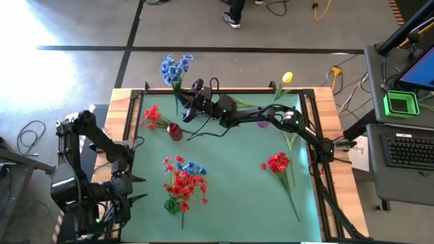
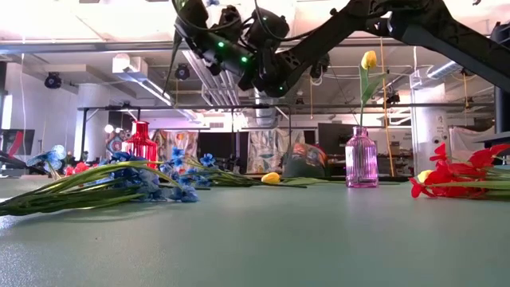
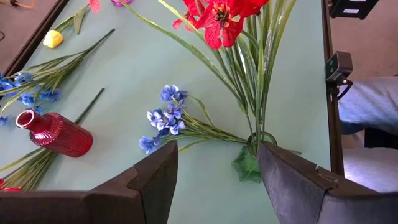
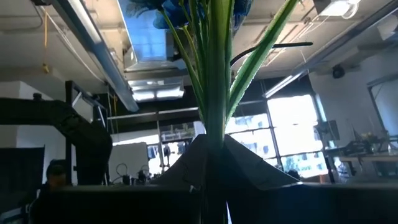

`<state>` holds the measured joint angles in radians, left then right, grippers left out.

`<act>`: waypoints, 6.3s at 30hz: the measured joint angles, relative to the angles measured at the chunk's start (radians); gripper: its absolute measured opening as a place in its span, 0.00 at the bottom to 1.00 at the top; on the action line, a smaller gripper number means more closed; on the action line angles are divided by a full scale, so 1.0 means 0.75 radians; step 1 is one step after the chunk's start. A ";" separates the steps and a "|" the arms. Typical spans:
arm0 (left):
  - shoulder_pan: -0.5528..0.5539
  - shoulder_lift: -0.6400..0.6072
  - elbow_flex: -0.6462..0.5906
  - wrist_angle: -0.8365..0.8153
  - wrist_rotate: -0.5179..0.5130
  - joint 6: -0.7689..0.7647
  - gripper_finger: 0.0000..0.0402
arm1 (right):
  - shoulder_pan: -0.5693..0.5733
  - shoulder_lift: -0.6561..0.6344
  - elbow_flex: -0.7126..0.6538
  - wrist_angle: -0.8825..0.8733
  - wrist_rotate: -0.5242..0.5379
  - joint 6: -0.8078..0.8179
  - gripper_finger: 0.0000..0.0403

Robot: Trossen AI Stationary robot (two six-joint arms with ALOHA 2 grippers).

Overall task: Sort flowers into vase by color
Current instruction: Put the bottom right blue flower into the red vase

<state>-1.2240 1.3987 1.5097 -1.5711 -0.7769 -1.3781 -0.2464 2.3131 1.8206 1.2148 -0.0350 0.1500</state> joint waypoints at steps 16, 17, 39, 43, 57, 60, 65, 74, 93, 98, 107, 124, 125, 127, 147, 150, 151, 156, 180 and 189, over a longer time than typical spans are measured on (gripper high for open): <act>0.009 0.000 0.000 0.000 -0.296 0.051 0.52 | -0.026 -0.180 -0.003 -0.275 -0.193 0.023 0.07; 0.011 0.000 0.000 0.001 -0.338 0.061 0.52 | -0.027 -0.219 -0.003 -0.354 -0.199 0.003 0.07; 0.449 -0.038 0.000 0.829 -0.467 1.417 0.52 | 0.199 -1.028 -0.090 -1.657 0.047 -0.504 0.04; 0.532 -0.075 -0.001 1.022 -0.336 1.718 0.52 | 0.250 -1.057 -0.130 -1.646 0.066 -0.508 0.04; 0.854 -0.370 0.000 1.406 -0.135 2.250 0.52 | 0.328 -1.004 -0.210 -1.332 0.082 -0.658 0.03; 1.002 -0.408 -0.001 1.446 0.064 2.294 0.52 | 0.327 -0.992 -0.209 -1.312 0.082 -0.671 0.03; 1.250 -0.449 0.000 1.489 0.285 2.311 0.52 | 0.328 -0.969 -0.209 -1.289 0.082 -0.670 0.03; 1.551 -0.393 0.000 1.565 0.787 2.311 0.52 | 0.324 -0.944 -0.208 -1.251 0.082 -0.671 0.03; 1.606 -0.319 -0.001 1.718 0.946 2.341 0.24 | 0.319 -0.942 -0.209 -1.258 0.084 -0.650 0.15; 1.620 -0.328 -0.001 1.714 0.944 2.308 0.10 | 0.319 -0.942 -0.209 -1.257 0.085 -0.638 0.23; 1.619 -0.337 -0.001 1.698 0.846 2.299 0.01 | 0.317 -0.943 -0.209 -1.276 0.154 -0.587 0.38; 1.668 -0.510 -0.011 0.967 0.249 1.905 0.00 | 0.316 -0.989 -0.209 -1.642 0.537 -0.583 0.56; 1.669 -0.529 -0.032 0.958 0.248 1.881 0.00 | 0.316 -0.996 -0.208 -1.672 0.537 -0.574 0.56; 1.669 -0.581 -0.102 0.987 0.247 1.861 0.00 | 0.317 -1.004 -0.208 -1.731 0.536 -0.552 0.56; 1.669 -1.083 -0.803 1.400 0.094 1.784 0.00 | 0.320 -1.105 -0.332 -1.834 0.526 -0.461 0.56; 1.669 -1.100 -0.818 1.412 0.148 1.722 0.00 | 0.320 -1.103 -0.332 -1.834 0.526 -0.455 0.56; 1.668 -1.103 -0.823 1.411 0.153 1.701 0.00 | 0.320 -1.103 -0.333 -1.833 0.526 -0.454 0.56; 1.669 -1.104 -0.890 1.411 0.151 1.651 0.00 | 0.320 -1.102 -0.334 -1.833 0.526 -0.435 0.56; 1.669 -1.123 -1.078 1.481 0.145 1.540 0.10 | 0.320 -1.100 -0.361 -1.832 0.526 -0.433 0.56; 1.668 -1.110 -1.065 1.386 0.211 1.492 0.36 | 0.320 -1.100 -0.363 -1.835 0.526 -0.423 0.56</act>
<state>0.0273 0.5663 0.7113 -0.5315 -0.6189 -0.2587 -0.0067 1.4883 1.5485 -0.1613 0.3595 -0.1674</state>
